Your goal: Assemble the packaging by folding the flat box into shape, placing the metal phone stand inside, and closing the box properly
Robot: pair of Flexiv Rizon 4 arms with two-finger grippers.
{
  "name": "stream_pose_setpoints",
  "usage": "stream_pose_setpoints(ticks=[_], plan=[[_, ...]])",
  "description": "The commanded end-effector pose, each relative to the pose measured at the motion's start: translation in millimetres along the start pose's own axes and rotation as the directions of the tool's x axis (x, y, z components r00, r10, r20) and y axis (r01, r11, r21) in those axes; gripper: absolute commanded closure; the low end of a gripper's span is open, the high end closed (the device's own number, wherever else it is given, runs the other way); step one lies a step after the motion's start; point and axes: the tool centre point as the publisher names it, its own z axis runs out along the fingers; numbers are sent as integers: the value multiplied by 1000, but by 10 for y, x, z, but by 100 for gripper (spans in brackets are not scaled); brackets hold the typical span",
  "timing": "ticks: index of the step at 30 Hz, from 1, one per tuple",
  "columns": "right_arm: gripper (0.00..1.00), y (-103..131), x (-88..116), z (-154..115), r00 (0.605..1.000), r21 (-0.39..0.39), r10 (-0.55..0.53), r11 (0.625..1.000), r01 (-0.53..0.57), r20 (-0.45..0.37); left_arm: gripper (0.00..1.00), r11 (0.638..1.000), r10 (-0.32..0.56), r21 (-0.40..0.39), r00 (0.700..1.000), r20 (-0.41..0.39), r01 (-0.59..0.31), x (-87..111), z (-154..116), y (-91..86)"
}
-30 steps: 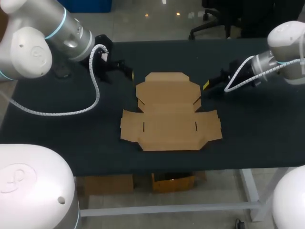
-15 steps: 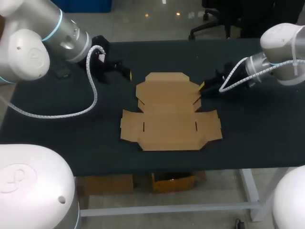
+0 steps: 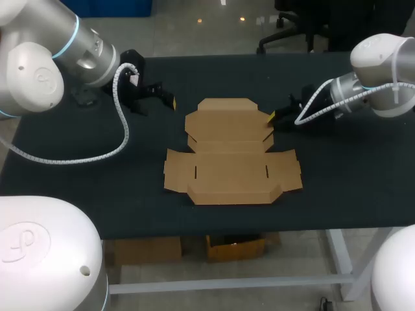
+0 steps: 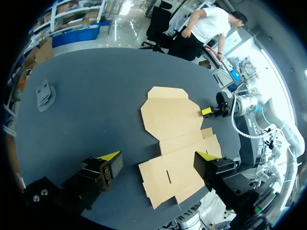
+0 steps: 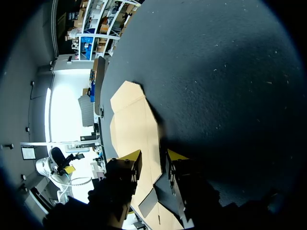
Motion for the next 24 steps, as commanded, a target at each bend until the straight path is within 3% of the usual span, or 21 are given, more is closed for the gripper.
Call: stream_pose_setpoints(ticks=[1, 12, 19, 21, 22, 24], plan=[[71, 39, -2, 23, 1000, 5, 1, 1000, -1, -6, 0, 1000, 0, -1, 1000, 1, 0, -7, 6, -3], [69, 59, 29, 112, 1000, 5, -2, 1000, 2, -20, 0, 1000, 0, 3, 1000, -1, 0, -31, -13, -11], [75, 57, 70, 131, 999, 0, -14, 1000, 14, -34, 0, 1000, 2, 1, 1000, -3, -2, -42, -13, -15], [85, 49, 85, 128, 999, -4, -20, 1000, 20, -37, 0, 1000, 2, 0, 1000, -3, -2, -46, -14, -16], [98, 45, 91, 126, 999, -8, -23, 1000, 23, -38, 0, 1000, 2, 0, 1000, -4, -2, -49, -14, -17], [100, 38, 102, 111, 998, -16, -33, 999, 33, -46, 0, 1000, 3, -1, 1000, -4, -3, -52, -14, -17]])
